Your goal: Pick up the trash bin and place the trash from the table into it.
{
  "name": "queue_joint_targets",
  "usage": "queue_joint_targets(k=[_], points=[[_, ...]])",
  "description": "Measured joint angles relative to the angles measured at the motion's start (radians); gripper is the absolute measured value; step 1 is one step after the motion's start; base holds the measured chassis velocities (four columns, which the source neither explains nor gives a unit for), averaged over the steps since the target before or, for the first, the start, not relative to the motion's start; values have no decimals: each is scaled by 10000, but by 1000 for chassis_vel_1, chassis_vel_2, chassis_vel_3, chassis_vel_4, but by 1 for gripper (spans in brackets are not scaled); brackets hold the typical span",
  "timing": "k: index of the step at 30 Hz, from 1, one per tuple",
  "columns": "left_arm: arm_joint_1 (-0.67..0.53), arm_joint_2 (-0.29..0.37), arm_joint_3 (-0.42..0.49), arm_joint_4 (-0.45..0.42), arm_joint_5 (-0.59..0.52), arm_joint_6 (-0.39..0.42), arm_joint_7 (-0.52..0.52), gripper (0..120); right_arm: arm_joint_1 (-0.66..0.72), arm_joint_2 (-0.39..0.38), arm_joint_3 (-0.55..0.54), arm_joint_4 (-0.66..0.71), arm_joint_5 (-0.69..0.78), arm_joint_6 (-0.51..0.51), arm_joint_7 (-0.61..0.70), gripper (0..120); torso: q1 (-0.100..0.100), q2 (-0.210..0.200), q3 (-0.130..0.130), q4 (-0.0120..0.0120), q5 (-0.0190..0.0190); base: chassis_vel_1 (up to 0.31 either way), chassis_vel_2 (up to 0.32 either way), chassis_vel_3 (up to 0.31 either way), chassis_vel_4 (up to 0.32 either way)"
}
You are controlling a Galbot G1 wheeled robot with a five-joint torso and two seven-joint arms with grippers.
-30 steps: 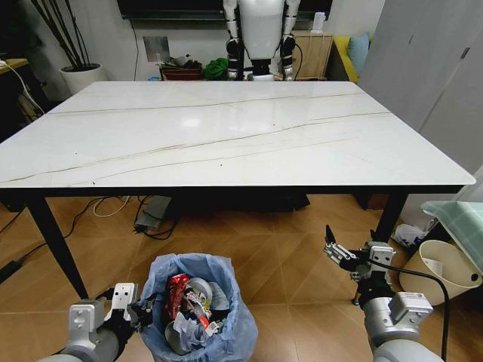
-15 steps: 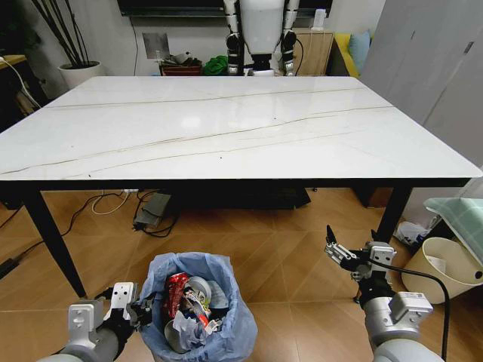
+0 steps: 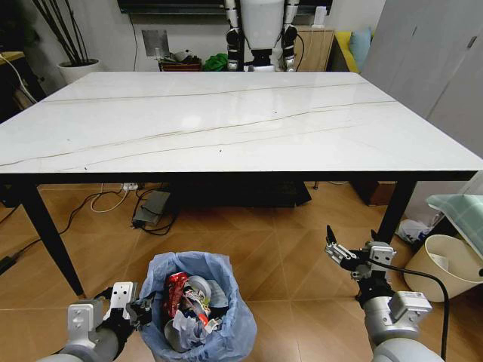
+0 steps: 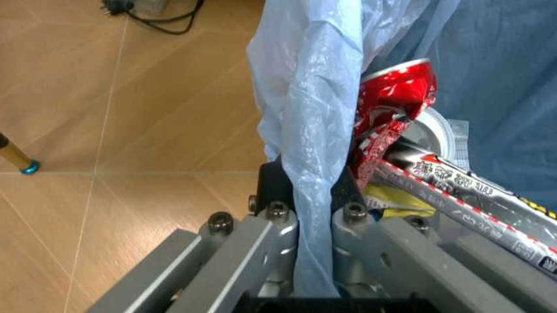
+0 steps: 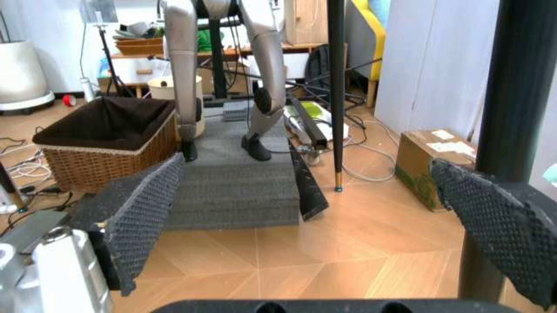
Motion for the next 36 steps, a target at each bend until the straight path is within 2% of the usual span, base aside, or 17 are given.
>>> queue_joint_targets(k=[9, 11, 15, 27, 36], points=[[11, -69, 3, 0, 35, 0, -13, 0, 13, 8, -5, -5, 1, 1, -2, 100, -105, -339, -232, 0, 0, 0, 0, 0, 0], [29, -138, 9, 0, 78, 0, -17, 0, 17, 14, -6, -24, 1, 11, -2, 100, -182, -582, -400, 0, 0, 0, 0, 0, 0], [-3, -144, -2, 0, 85, 0, -31, 0, 35, 20, -8, -37, 1, 14, -2, 100, -246, -796, -549, 0, 0, 0, 0, 0, 0], [-4, -189, 23, 0, 11, 0, -155, 0, 50, 17, 53, -106, 15, 20, -6, 100, -399, -1294, -893, 0, 0, 0, 0, 0, 0], [-81, -189, 17, 12, -5, 0, -375, 0, 89, -3, 49, -186, 31, 30, -6, 100, -482, -1509, -1024, 0, 0, 0, 0, 0, 0]])
